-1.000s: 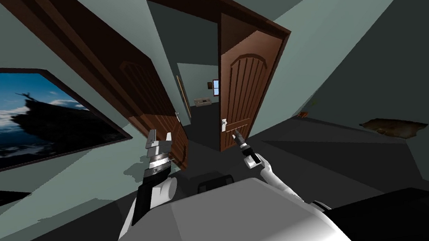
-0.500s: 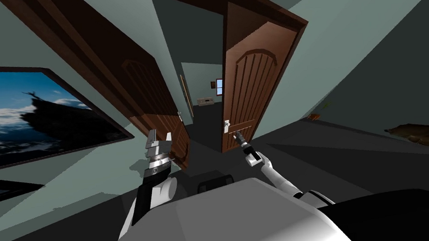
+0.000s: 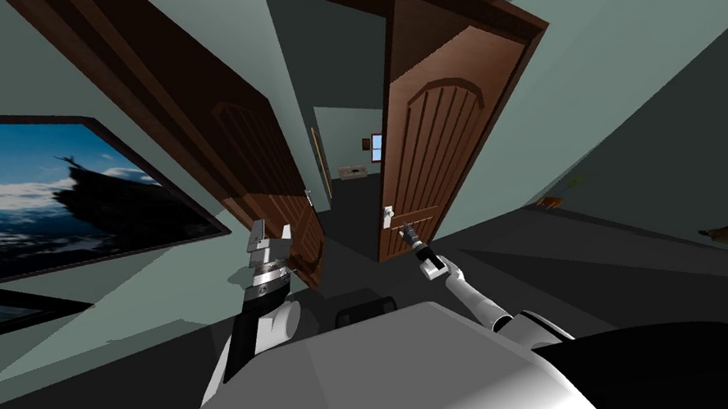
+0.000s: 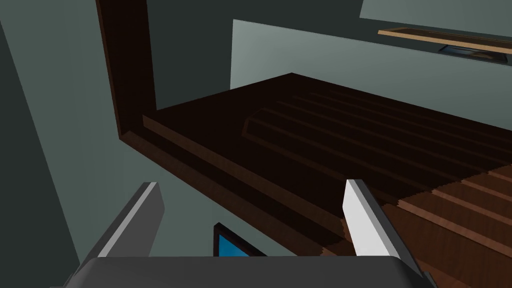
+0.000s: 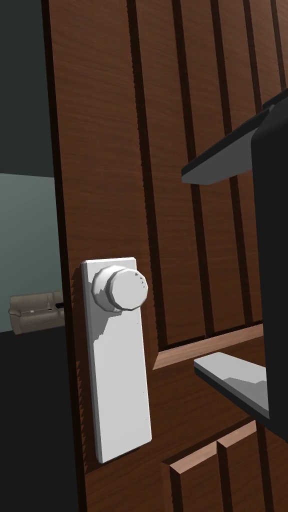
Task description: Push the door open
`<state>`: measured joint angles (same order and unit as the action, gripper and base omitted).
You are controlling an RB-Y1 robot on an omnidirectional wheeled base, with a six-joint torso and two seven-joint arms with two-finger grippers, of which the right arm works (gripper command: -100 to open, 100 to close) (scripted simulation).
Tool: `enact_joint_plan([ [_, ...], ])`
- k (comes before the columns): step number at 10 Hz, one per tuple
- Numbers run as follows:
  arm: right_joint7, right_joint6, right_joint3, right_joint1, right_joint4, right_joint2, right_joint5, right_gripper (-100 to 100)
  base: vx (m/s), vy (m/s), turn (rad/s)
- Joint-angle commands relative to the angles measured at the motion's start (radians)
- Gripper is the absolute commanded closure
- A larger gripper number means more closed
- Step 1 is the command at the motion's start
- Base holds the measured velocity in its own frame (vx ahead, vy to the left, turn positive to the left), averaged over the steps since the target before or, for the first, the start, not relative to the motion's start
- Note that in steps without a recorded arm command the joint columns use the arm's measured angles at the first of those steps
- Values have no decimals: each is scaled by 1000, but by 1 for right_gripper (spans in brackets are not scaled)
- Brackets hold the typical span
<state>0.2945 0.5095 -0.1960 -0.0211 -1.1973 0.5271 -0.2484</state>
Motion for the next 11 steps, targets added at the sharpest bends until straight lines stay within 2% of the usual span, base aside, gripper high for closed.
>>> enact_joint_plan([
  [1, 14, 4, -10, 23, 48, 17, -11, -100, 61, -34, 67],
  [2, 24, 4, -18, 40, 81, 33, -22, -100, 64, -25, 99],
  [3, 26, 4, -20, 44, 89, 37, -24, -100, 60, -23, 55],
  [4, 22, 4, -18, 40, 81, 32, -21, -100, 25, -11, 7],
  [5, 20, 1, -13, 49, 92, 26, -20, -100, 107, -7, 42],
  [11, 5, -14, 10, 83, 132, -4, -15, -100, 185, -8, 53],
])
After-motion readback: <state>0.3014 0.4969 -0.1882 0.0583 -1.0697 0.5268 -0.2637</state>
